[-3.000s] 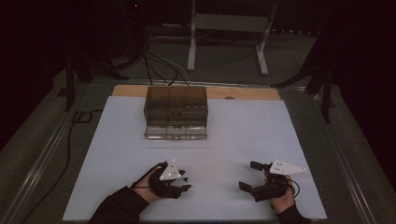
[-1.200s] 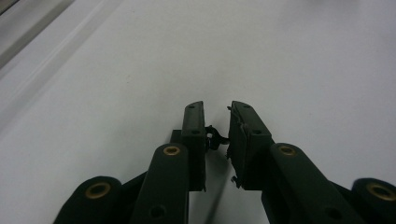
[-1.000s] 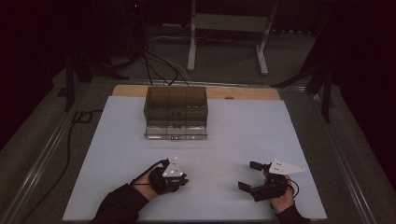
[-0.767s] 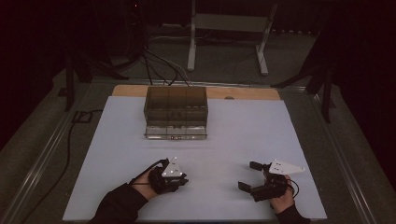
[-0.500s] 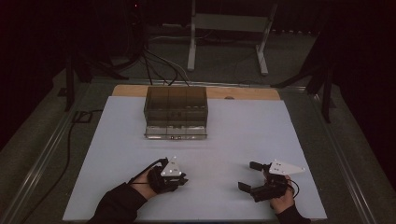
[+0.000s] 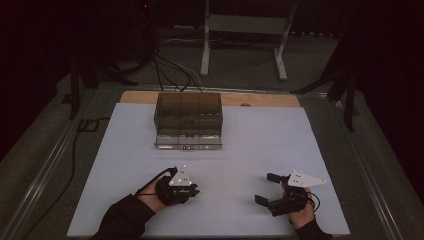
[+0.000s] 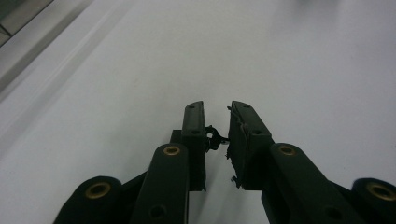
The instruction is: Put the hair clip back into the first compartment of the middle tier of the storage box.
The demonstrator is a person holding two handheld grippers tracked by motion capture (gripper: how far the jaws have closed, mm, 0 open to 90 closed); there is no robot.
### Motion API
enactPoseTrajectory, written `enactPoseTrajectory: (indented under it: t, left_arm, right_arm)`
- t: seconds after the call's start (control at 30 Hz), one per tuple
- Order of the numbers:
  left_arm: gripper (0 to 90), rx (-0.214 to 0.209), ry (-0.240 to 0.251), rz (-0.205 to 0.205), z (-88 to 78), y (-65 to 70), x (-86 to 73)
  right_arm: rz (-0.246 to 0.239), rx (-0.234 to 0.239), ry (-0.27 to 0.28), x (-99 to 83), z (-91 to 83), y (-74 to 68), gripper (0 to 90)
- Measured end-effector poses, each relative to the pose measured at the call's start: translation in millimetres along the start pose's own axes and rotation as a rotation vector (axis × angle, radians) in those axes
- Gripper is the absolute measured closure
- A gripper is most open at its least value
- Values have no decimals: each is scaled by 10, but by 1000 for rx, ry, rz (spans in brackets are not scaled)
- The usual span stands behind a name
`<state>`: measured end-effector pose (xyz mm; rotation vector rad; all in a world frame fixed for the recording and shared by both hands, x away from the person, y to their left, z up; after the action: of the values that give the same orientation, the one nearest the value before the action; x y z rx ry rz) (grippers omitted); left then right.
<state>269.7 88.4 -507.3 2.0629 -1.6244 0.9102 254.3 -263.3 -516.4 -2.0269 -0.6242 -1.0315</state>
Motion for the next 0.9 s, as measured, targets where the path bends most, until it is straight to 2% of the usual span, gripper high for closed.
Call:
enactPoseTrajectory:
  t: [0.33, 0.6, 0.9]
  left_arm:
    - [779, 11, 12, -15, -69, -52, 27]
    - [779, 20, 7, -5, -117, -79, 46]
    - [779, 31, 16, -12, -163, -117, 67]
  right_arm:
    - [4, 3, 3, 2, -1, 5, 0]
    - [0, 2, 0, -1, 0, -1, 0]
    - [1, 3, 1, 2, 3, 3, 0]
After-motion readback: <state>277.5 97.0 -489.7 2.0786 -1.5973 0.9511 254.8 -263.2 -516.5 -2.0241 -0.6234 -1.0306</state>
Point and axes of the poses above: each handheld gripper's, and its own axes: z roughly forward along the jaws, x roughly out of its top, y roughly to its right, the point moved 2 cm from there along z, roughly forward along the jaws, and after that the axes turned 10 degrees about z, right-handed, at the moved point
